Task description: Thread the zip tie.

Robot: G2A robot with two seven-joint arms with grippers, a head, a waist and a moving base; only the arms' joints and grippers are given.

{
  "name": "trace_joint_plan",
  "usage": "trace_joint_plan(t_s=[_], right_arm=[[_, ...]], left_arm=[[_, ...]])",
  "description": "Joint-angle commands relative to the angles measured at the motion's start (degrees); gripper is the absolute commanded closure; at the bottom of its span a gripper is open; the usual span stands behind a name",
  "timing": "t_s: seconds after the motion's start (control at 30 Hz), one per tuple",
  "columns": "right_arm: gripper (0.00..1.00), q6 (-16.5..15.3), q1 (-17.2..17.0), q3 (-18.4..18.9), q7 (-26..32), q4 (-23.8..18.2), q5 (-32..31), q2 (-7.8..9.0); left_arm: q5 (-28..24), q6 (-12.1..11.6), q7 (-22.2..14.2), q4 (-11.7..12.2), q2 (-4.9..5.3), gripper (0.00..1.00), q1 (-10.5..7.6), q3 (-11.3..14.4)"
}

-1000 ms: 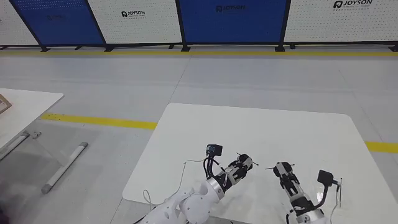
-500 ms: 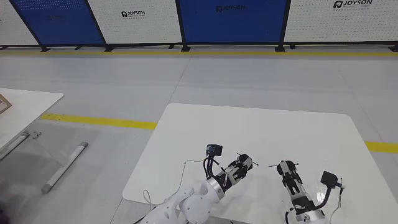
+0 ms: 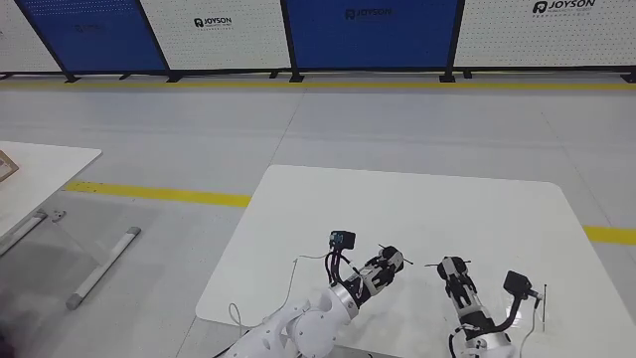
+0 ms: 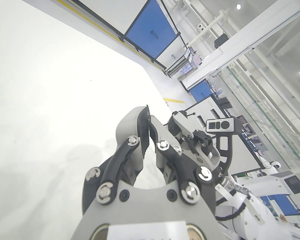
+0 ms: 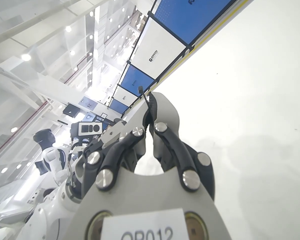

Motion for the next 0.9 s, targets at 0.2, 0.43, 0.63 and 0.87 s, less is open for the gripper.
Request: trace_joint_plan(t_s=[0.2, 0.43, 0.63, 0.87], right_arm=[[1.00, -0.37, 1.22, -0.18, 1.20, 1.18, 0.39, -1.15], [1.00, -0.37, 1.22, -0.18, 1.20, 1.18, 0.39, -1.15], [1.00, -0.88, 0.96, 0.61, 1.65, 1.50, 0.89, -1.59], [1.00, -1.12, 0.85, 0.84, 1.72, 1.58, 0.99, -1.66]], left_arm=[[0.00, 0.00, 0.00, 0.00, 0.00, 1.00, 0.00, 0.00], [0.00, 0.00, 0.00, 0.00, 0.00, 1.00, 0.00, 0.00], [-0.81, 0.54, -0.10, 0.15, -0.08, 1.00, -0.02, -0.27], [-2.97, 0.65, 0.94, -0.24, -0.43, 1.00, 0.09, -0.51]])
